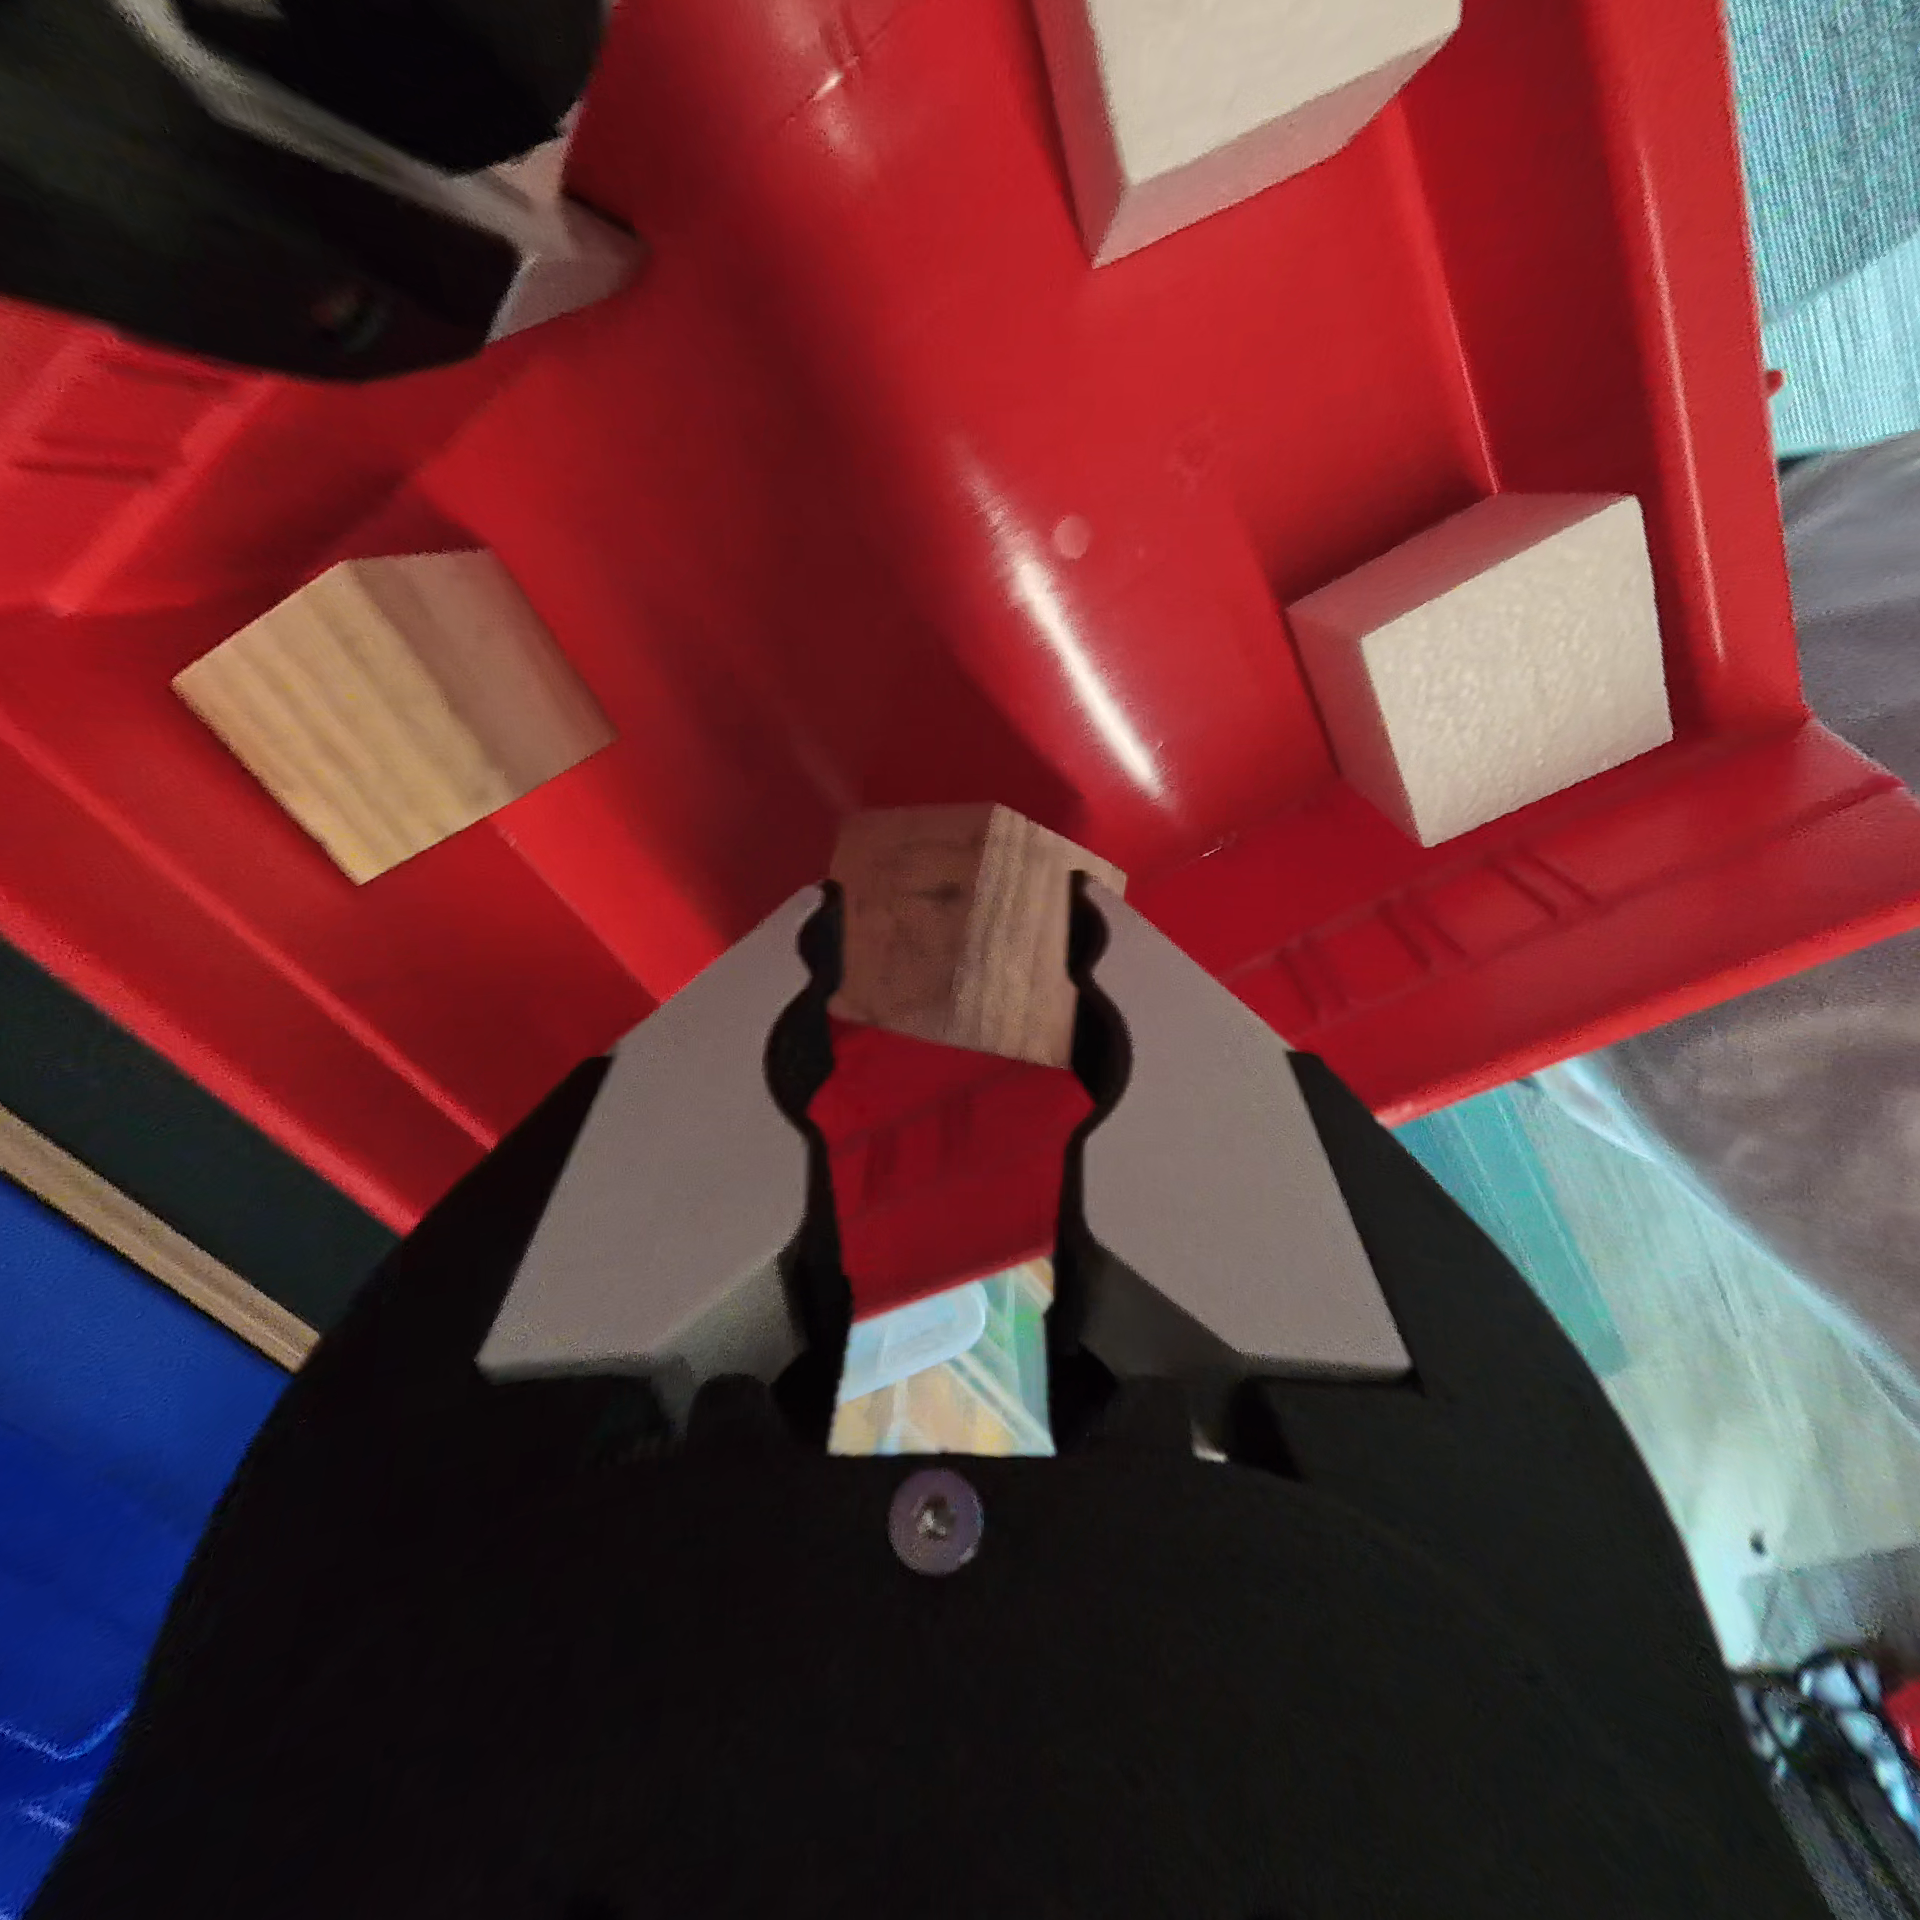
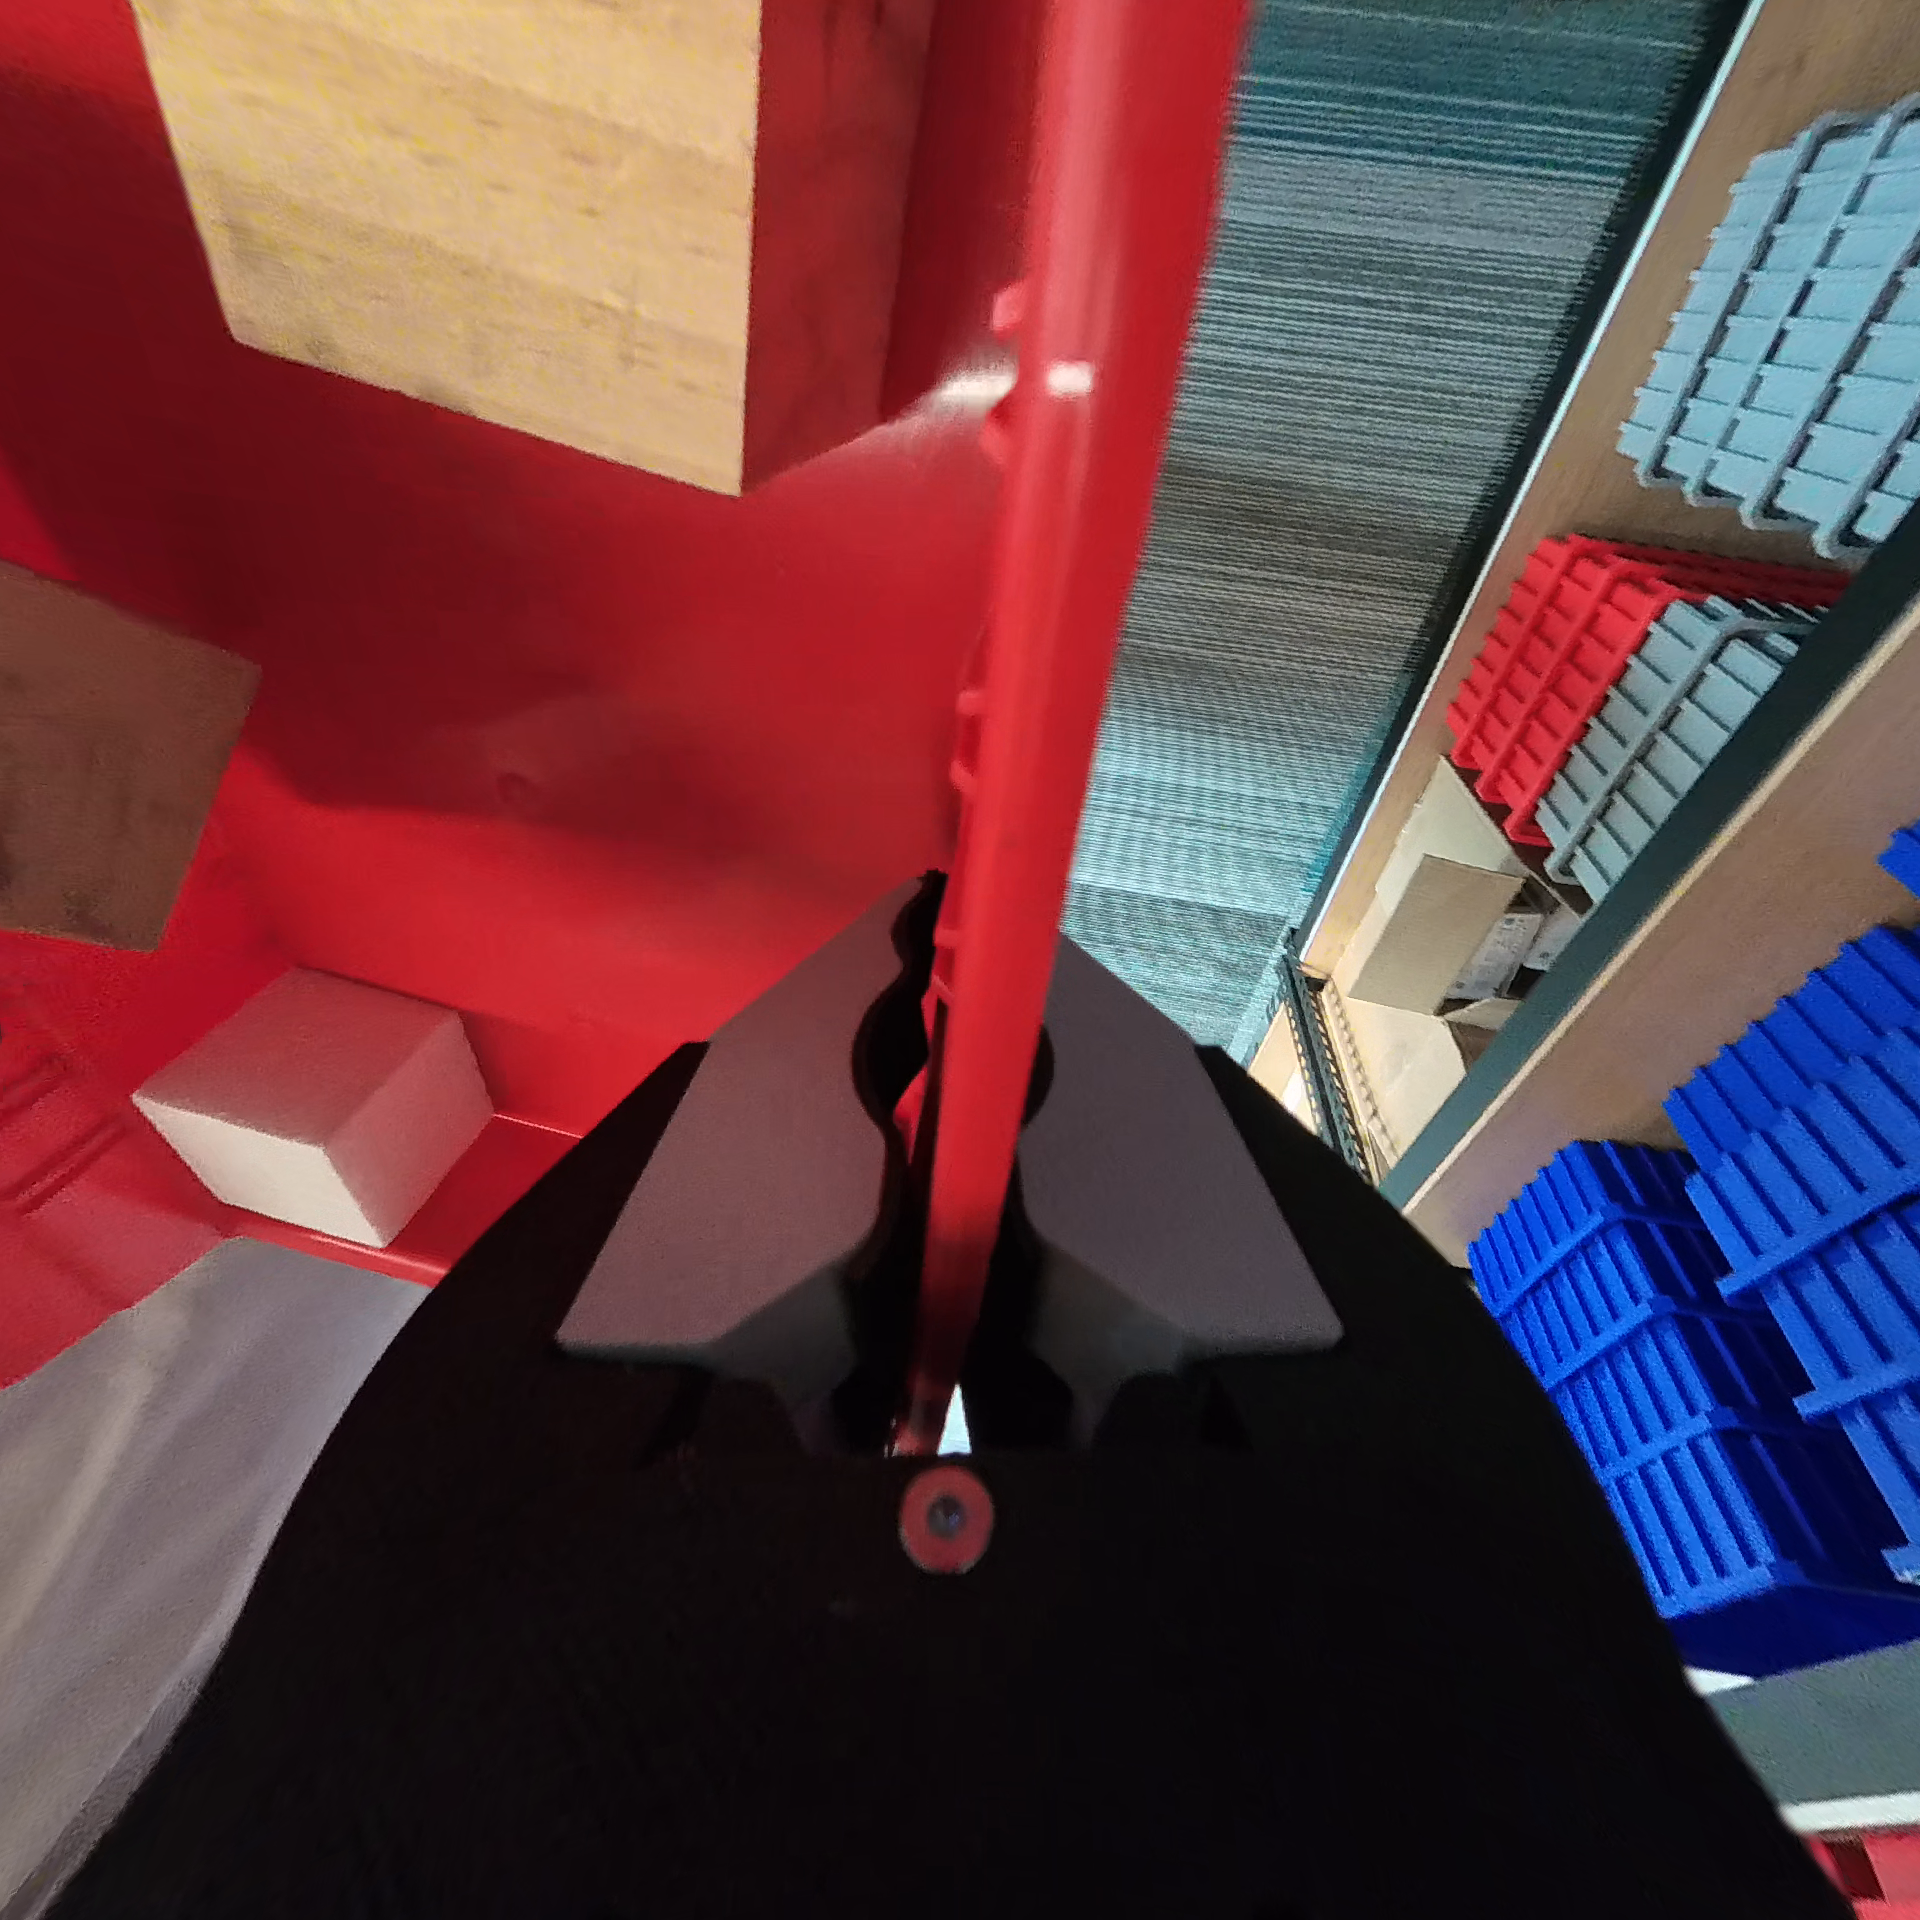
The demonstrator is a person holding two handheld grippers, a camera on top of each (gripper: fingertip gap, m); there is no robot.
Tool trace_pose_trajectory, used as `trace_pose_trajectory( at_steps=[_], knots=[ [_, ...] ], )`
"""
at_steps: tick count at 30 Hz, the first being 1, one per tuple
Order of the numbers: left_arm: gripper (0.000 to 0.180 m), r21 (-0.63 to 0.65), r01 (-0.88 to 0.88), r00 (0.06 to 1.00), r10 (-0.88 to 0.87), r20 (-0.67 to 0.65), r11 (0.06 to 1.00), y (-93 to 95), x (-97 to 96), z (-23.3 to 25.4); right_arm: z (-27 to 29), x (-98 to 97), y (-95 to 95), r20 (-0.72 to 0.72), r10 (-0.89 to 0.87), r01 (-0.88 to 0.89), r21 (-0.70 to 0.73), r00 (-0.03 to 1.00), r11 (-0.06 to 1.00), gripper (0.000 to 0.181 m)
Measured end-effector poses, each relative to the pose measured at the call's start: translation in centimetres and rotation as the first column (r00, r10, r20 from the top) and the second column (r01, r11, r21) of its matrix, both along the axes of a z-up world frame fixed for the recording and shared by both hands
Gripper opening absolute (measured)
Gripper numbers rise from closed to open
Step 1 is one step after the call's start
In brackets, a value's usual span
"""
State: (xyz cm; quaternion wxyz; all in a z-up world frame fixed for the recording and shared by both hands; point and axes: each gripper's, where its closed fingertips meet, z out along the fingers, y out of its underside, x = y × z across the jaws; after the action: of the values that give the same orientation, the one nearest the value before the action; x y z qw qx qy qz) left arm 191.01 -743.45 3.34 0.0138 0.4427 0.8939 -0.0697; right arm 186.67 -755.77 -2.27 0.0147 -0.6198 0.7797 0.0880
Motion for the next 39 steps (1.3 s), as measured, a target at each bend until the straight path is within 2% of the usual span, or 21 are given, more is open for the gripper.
trace_pose_trajectory(
  at_steps=[3,4,7,10,12,13,15,17,19,22,25,28,32,35,39],
  knots=[
    [0.081,0.030,-0.113,0.993,0.115,-0.037,0.993,-0.2,-0.3,-0.1,-0.2,-1.1,-1.0,-0.013,-0.018,0.017,-0.027,1.000,0.999,0.002],
    [0.089,0.044,-0.132,0.991,0.133,-0.021,0.990,-0.2,0.0,-0.4,-0.4,-1.4,-1.3,-0.009,-0.025,0.025,-0.027,1.000,0.999,0.002],
    [0.088,0.006,-0.079,0.995,0.079,0.059,0.997,-1.2,1.1,-1.4,-0.5,-1.9,-1.6,-0.004,-0.035,0.035,-0.026,0.999,0.999,0.002],
    [0.098,-0.021,0.151,0.982,-0.148,0.116,0.988,-1.5,0.8,-2.1,-0.6,-2.3,-1.7,0.003,-0.036,0.036,-0.010,0.999,0.999,0.002],
    [0.095,-0.034,0.351,0.918,-0.337,0.208,0.936,-1.9,1.6,-2.4,-0.4,-2.6,-1.7,0.002,-0.030,0.030,0.003,1.000,1.000,0.002],
    [0.086,-0.025,0.431,0.878,-0.412,0.244,0.902,-2.1,2.0,-2.6,-0.2,-2.6,-1.7,0.005,-0.026,0.026,0.003,1.000,1.000,0.002],
    [0.082,0.025,0.527,0.812,-0.512,0.280,0.850,-2.3,2.6,-3.0,0.0,-2.6,-1.9,0.010,-0.018,0.018,-0.007,1.000,1.000,0.002],
    [0.088,0.114,0.569,0.752,-0.572,0.328,0.814,-2.4,3.3,-3.4,0.1,-2.6,-1.7,0.024,-0.015,0.015,0.013,1.000,1.000,0.002],
    [0.084,0.187,0.593,0.711,-0.618,0.336,0.783,-2.2,3.3,-3.8,0.0,-2.5,-1.7,0.038,-0.011,0.010,0.021,0.999,1.000,0.002],
    [0.063,0.301,0.588,0.664,-0.661,0.350,0.751,-1.9,4.0,-5.0,0.0,-2.6,-1.7,0.087,-0.011,0.007,0.045,0.996,0.999,0.002],
    [0.060,0.308,0.564,0.683,-0.642,0.347,0.766,-2.9,3.3,-6.1,-0.6,-3.8,-2.5,0.071,-0.026,0.024,0.027,0.997,0.999,0.002],
    [0.060,0.294,0.501,0.775,-0.573,0.267,0.814,-3.4,1.1,-6.0,-1.6,-5.6,-2.5,0.062,-0.058,0.052,0.091,0.996,0.994,0.001],
    [0.060,0.125,0.497,0.862,-0.505,0.043,0.859,-4.9,-4.1,-2.6,-2.9,-7.8,-3.4,0.068,-0.130,0.119,0.145,0.989,0.982,0.002],
    [0.060,-0.033,0.450,0.884,-0.451,-0.123,0.892,-6.5,-6.6,1.5,-3.9,-9.5,-4.4,0.039,-0.150,0.143,0.151,0.988,0.978,0.001],
    [0.059,-0.196,0.329,0.896,-0.371,-0.246,0.924,-9.7,-4.7,7.2,-5.4,-11.5,-6.5,0.013,-0.219,0.214,0.164,0.976,0.963,0.002]
  ],
)
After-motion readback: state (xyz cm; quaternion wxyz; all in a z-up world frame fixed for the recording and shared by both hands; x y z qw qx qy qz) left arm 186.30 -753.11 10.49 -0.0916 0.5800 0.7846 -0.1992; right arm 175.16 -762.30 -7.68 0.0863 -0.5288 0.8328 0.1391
